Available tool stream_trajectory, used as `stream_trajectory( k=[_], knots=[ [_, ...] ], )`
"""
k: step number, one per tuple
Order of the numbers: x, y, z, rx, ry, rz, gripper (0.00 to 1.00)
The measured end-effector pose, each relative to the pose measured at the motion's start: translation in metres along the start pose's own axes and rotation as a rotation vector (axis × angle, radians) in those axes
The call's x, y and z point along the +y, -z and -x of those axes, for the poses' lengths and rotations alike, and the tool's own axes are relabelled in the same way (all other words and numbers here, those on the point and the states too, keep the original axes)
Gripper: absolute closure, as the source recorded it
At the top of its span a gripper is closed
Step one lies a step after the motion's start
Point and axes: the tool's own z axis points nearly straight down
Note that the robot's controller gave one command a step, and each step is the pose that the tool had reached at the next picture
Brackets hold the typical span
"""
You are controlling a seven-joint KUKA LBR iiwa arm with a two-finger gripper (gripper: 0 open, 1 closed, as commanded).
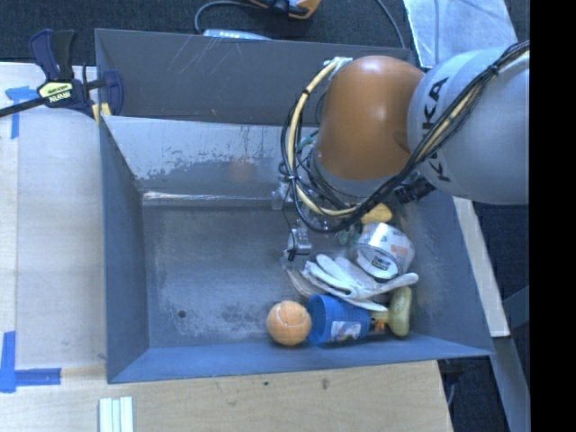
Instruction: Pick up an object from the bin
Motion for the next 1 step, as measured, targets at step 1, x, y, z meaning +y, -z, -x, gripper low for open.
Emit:
stream_trajectory(
  k=[1],
  knots=[
    [-0.0002,0.0048,0.0013,-0.008,-0.001,0.001,0.0]
  ],
)
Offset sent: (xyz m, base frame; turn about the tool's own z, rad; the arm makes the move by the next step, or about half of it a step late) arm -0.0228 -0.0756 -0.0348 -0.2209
